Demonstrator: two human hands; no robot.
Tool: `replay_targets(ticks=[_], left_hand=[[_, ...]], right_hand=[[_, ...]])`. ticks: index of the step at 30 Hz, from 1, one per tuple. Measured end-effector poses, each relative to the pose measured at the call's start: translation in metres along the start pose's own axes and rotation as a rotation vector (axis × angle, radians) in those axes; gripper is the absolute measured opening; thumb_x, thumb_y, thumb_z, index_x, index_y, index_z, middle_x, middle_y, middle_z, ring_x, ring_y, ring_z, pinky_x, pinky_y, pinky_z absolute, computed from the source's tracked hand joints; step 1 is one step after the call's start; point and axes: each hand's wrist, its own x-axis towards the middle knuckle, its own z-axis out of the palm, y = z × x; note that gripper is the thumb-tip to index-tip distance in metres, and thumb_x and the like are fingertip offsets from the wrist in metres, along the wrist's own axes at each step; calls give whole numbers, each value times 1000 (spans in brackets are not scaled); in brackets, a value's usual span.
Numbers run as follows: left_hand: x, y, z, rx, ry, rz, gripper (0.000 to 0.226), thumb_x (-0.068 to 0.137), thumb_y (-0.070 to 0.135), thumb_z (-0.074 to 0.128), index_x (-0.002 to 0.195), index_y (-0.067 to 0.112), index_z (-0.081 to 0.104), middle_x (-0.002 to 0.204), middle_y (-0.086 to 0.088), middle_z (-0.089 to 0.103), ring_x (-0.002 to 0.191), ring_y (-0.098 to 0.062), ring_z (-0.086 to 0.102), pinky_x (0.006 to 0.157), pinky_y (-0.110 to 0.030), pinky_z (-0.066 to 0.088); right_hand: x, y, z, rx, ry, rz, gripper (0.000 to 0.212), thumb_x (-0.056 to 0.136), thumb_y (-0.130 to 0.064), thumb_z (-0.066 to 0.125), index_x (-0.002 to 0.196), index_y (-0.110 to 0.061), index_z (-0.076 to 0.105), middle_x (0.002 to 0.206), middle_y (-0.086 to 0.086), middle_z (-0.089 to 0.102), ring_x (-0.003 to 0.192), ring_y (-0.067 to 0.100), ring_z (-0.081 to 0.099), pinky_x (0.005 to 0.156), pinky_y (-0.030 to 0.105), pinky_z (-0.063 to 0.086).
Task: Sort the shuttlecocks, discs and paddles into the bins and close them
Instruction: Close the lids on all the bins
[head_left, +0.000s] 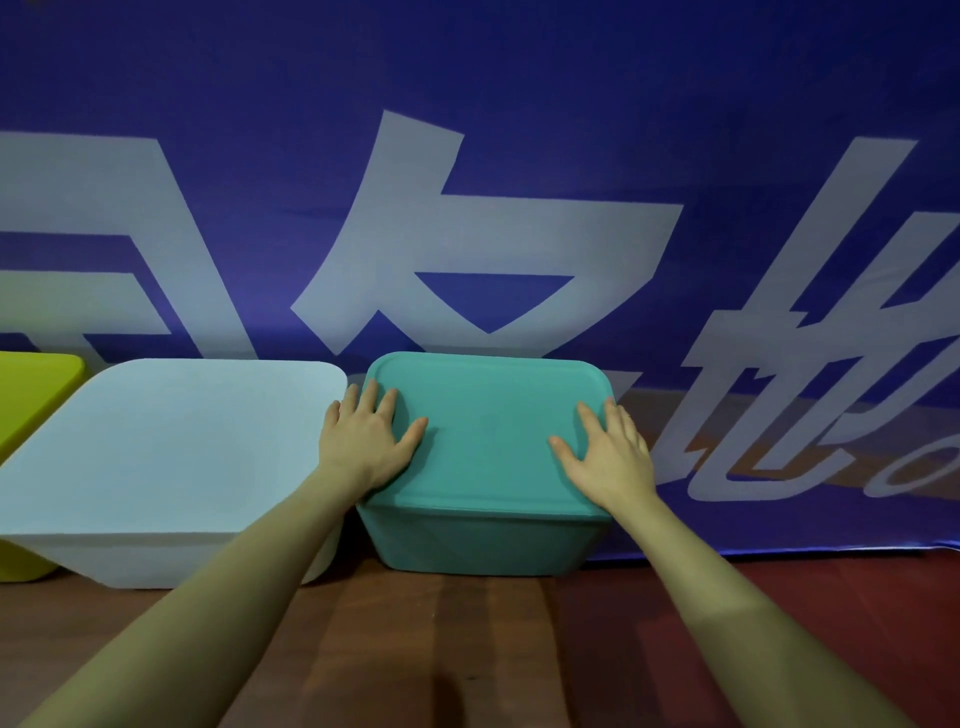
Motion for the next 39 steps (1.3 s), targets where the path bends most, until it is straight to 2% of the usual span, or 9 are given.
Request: replay_targets(ticks=[5,11,18,25,33,36,39], left_hand=[[33,3,3,60,-21,58,75,92,63,17,150,16,11,158,-10,4,145,-26,0,118,-42,4],[38,2,21,21,1,51,98,69,72,-13,151,21,6,158,-9,-1,145,-23,-5,117,-44,1],[41,2,22,-10,45,33,98,70,74,-5,150,21,16,157,-11,10,145,-26,6,116,-41,10],[35,3,18,-21,46,-5,100,67,74,-6,150,21,16,157,-11,10,145,-26,7,116,-38,11],[40,5,12,9,80,5,98,68,74,0,144,21,30,150,-11,26,137,-29,22,110,-40,22],[42,6,12,47,74,11,97,68,73,-3,146,23,26,148,-10,29,134,-28,26,109,-39,23],[54,6,8,83,84,32,97,69,72,-4,144,20,31,144,-13,33,132,-30,29,108,-40,24]], right_hand=[[35,-6,1,-38,-85,9,73,90,-66,26,150,-28,11,158,11,-5,145,26,-6,116,40,7],[54,-5,8,-74,-77,21,73,88,-69,22,149,-32,7,158,8,-7,145,23,-5,115,40,12],[57,-5,11,-70,-58,10,73,87,-69,25,149,-32,10,158,7,-4,145,24,-2,114,41,15],[64,-7,8,-56,-72,-21,73,88,-68,29,149,-33,11,158,5,-3,145,23,-3,114,42,18],[73,-10,8,-107,-46,-31,68,88,-66,29,147,-34,16,156,8,7,141,29,9,109,44,24],[71,-9,11,-112,-34,-29,68,88,-66,29,147,-34,16,156,9,8,141,29,10,109,44,23],[81,-11,8,-92,-52,-39,67,89,-65,30,146,-33,20,157,7,6,143,29,7,113,43,17]])
